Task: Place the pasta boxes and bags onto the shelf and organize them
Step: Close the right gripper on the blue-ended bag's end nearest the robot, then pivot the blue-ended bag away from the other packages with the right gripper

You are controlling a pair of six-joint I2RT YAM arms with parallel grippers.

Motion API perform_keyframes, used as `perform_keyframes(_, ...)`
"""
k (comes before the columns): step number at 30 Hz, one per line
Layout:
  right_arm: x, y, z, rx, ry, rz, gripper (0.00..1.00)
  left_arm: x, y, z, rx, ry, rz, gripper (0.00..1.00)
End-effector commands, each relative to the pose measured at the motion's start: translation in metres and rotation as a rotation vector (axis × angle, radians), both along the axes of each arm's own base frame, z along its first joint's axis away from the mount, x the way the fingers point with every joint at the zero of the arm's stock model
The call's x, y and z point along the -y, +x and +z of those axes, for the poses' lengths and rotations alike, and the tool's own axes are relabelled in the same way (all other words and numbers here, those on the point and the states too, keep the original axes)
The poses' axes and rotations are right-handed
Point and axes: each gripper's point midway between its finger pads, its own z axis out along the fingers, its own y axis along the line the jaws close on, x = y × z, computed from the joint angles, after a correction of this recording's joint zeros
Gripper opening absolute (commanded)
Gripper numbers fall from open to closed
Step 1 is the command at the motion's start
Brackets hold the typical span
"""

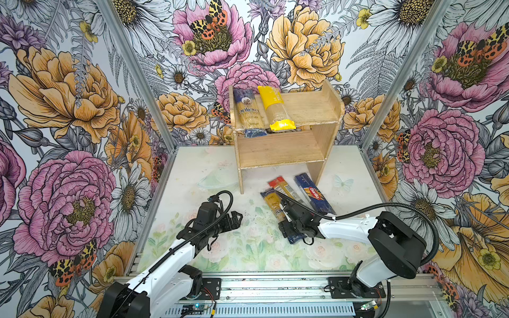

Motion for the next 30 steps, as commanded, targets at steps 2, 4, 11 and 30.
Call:
perform_keyframes(2,0.021,-0.039,-0.031,-0.157,-0.079,-0.010,0.78,0.002,0.004,0.010,0.029,-0.010,0.003,0.99)
perform_keyframes(4,0.021,-0.040,-0.033,-0.160,-0.086,-0.007,0.76,0.002,0.004,0.009,0.027,-0.010,0.004,0.99)
perform_keyframes(11,0.017,-0.043,-0.038,-0.175,-0.096,0.005,0.70,0.001,0.002,0.009,0.026,-0.010,0.004,0.99)
perform_keyframes(30,0.017,-0.062,-0.039,-0.169,-0.102,-0.014,0.76,0.001,0.001,0.009,0.033,-0.017,0.007,0.99)
